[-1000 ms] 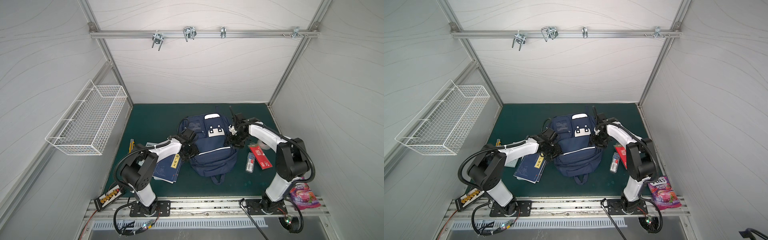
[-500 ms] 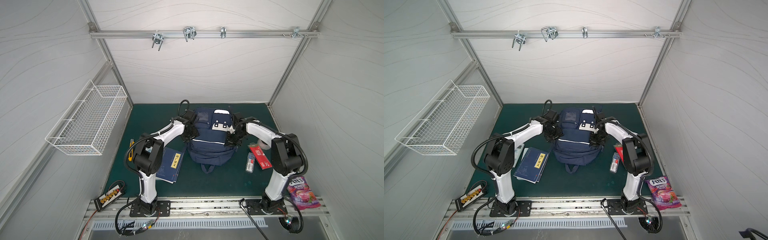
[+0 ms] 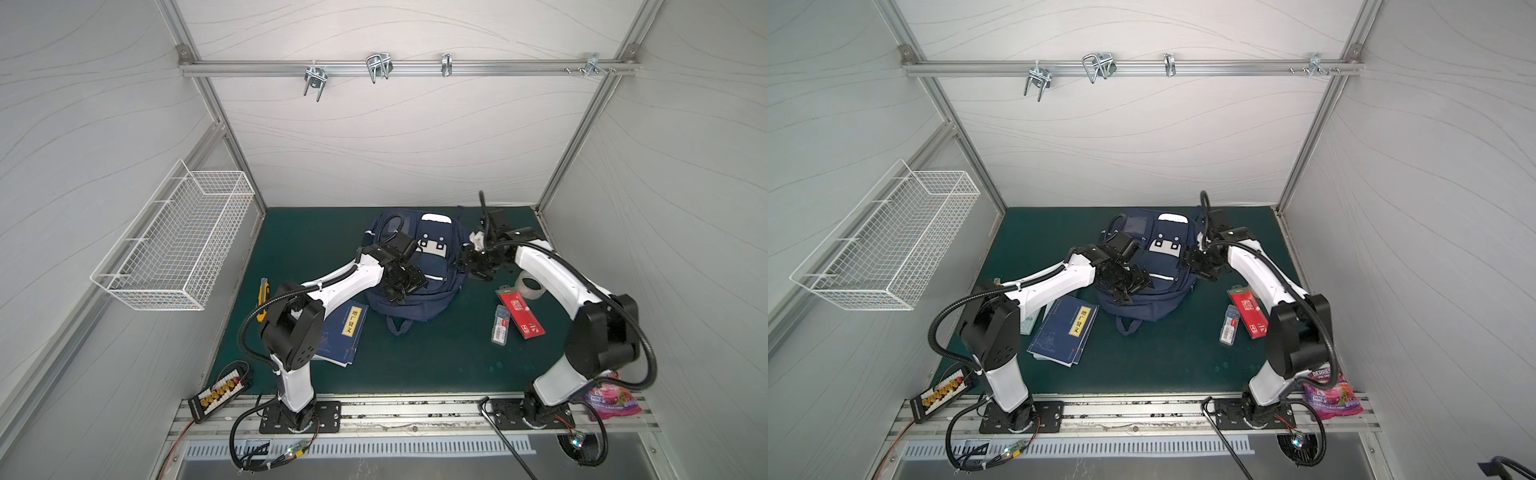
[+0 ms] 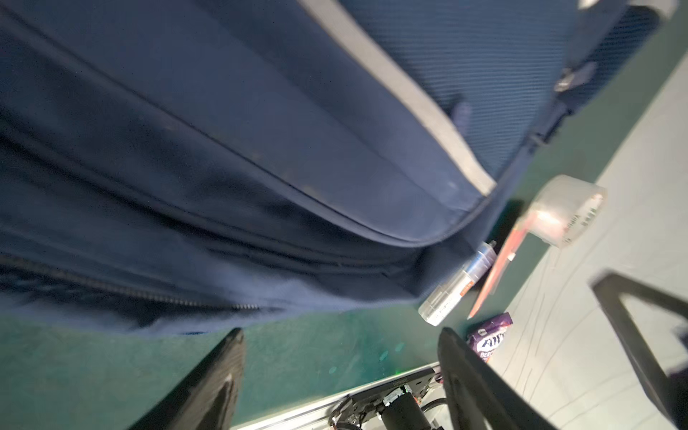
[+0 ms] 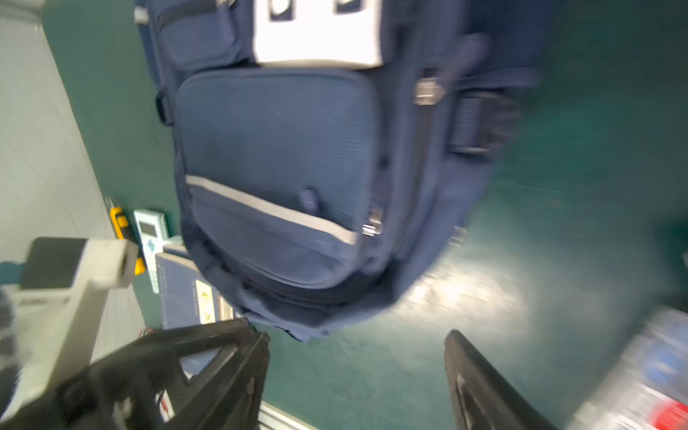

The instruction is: Pack the student bag

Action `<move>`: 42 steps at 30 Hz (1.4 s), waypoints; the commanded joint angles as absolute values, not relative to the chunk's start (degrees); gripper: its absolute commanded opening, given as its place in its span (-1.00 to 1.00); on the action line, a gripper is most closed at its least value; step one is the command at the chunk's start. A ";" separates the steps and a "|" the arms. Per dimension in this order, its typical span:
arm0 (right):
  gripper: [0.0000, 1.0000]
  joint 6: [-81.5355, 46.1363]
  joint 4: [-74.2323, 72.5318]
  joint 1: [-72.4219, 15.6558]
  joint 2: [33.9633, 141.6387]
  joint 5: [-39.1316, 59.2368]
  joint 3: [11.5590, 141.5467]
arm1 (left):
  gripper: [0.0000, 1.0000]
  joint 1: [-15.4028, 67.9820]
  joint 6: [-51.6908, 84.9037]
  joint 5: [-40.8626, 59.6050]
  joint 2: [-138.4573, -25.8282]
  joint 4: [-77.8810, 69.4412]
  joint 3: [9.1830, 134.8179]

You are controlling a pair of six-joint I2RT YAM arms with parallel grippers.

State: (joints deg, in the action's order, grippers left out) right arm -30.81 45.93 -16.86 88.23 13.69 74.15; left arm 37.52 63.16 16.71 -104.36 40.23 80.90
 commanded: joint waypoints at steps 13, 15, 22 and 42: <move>0.12 -30.86 25.53 -7.26 77.29 26.44 47.93 | -0.44 34.67 67.16 22.33 -113.46 38.73 87.11; -0.07 -27.63 23.21 -7.74 77.89 27.46 47.04 | -0.74 33.82 64.64 20.86 -111.82 42.68 89.97; -0.05 -23.46 12.24 -13.87 78.09 28.72 45.29 | -1.00 32.17 56.05 17.39 -108.67 55.63 103.64; -0.05 -19.82 4.88 -14.16 94.08 37.62 58.28 | -1.00 30.51 49.57 17.22 -109.34 64.77 118.19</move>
